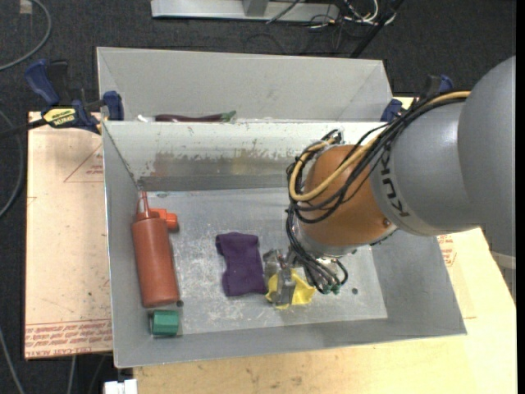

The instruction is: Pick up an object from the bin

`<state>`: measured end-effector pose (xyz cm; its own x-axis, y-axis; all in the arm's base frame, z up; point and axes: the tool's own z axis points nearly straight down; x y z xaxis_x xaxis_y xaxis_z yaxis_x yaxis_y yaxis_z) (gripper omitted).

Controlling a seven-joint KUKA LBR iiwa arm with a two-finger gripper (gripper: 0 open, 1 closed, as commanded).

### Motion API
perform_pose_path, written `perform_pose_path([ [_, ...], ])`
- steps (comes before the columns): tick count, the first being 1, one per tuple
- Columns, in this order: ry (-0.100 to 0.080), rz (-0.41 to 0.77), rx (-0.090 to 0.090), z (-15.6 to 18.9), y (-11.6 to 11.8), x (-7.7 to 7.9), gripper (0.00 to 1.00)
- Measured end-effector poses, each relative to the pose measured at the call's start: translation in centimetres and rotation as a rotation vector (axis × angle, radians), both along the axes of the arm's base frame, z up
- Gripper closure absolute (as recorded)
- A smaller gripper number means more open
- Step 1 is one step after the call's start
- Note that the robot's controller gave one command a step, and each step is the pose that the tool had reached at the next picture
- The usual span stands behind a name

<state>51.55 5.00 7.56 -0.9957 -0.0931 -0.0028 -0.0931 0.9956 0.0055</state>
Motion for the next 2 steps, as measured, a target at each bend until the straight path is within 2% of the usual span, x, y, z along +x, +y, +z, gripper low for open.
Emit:
perform_pose_path([
  [2, 0.003, 0.000, -0.001, 2.7, 0.0, -0.1, 1.00],
])
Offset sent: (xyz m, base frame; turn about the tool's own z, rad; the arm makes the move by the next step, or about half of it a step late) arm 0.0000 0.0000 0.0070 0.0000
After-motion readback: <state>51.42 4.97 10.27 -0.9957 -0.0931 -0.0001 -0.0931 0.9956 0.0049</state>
